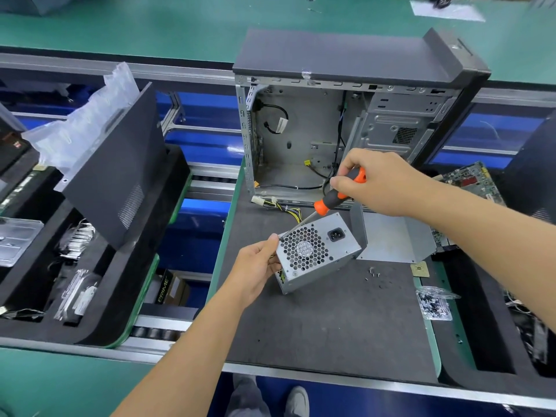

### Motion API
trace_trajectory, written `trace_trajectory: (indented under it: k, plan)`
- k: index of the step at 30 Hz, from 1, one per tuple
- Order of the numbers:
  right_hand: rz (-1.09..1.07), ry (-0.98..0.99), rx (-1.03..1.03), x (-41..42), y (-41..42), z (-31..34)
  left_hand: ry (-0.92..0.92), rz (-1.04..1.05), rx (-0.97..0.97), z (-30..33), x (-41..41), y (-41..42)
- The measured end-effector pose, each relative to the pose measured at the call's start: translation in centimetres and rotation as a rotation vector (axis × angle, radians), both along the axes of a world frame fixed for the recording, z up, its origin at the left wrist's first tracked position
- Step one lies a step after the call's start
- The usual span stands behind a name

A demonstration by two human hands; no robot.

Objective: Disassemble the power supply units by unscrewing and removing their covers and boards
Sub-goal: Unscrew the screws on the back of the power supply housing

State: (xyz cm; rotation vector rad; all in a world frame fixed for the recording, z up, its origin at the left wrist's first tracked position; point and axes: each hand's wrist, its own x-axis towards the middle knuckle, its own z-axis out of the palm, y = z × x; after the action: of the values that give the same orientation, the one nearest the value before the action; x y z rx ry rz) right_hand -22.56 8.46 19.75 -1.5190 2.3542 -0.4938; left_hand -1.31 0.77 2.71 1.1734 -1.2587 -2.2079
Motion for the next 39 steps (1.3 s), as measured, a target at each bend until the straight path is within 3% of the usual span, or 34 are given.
trace_trajectory:
  k: [13,22,34,39]
  plan:
    - [-0.06,0.082,0.042,-0.2,-0.2,-0.6,-0.068,0.044,-0.051,-0.4,-0.5,0.1]
    - [-0.116,0.074,0.093,-0.1,-0.3,-0.4,-0.226,0.05,-0.248,0.1,-1.0,0.9]
    - [-0.27,-0.142,0.204,-1.2,0.1,-1.6,-0.164,-0.035,-0.31,-0.4,-0.2,1.1]
    - [-0.438,-0.366,0.148,-1.8,0.3,-2.6,-0.117,-0.019,-0.27,-0.4,0.1,1.0]
